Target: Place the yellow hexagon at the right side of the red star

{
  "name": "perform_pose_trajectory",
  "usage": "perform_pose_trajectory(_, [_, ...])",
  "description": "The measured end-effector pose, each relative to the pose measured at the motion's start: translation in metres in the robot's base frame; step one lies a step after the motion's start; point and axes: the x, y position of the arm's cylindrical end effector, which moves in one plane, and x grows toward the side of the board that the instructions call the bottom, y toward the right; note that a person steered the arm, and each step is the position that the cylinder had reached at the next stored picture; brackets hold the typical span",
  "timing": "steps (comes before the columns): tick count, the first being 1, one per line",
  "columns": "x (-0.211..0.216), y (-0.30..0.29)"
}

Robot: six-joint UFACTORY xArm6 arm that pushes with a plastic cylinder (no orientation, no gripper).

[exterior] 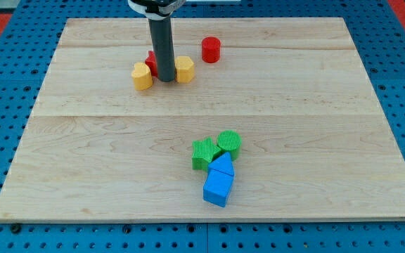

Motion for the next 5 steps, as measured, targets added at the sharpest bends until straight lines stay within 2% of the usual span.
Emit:
perform_pose_trajectory(2, [0.021,0.01])
perform_pose_trajectory(3, [0.064,-0.058])
perform_pose_trajectory(4, [0.046,-0.121])
perform_pose_trajectory(5, [-0.026,-0.127])
